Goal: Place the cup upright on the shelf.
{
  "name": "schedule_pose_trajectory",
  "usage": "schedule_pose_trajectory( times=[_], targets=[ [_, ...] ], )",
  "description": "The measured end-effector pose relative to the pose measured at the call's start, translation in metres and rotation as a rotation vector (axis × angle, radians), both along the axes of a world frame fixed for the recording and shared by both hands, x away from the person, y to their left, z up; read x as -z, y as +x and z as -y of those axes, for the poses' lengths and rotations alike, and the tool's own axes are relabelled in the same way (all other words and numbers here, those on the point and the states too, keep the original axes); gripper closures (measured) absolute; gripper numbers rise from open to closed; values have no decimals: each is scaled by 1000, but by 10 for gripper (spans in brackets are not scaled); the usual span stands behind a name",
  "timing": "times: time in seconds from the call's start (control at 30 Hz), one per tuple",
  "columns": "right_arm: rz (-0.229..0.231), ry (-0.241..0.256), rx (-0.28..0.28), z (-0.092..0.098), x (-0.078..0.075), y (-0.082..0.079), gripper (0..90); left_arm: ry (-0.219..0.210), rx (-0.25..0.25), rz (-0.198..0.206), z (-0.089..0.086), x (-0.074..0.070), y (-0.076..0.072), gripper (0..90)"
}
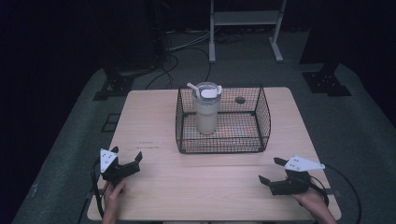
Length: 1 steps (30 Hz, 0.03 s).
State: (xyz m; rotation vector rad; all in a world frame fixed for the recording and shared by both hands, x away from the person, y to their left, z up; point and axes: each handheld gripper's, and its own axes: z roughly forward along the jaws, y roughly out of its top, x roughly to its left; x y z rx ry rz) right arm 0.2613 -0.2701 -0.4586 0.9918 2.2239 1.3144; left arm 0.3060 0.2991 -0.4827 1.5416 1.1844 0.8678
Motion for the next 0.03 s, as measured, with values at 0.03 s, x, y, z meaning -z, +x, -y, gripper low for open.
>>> schedule_pose_trajectory(
  times=[0.03],
  targets=[
    [10,-1,7,-1,2,-4,80,-1,-1,0,0,0,0,0]
  ],
)
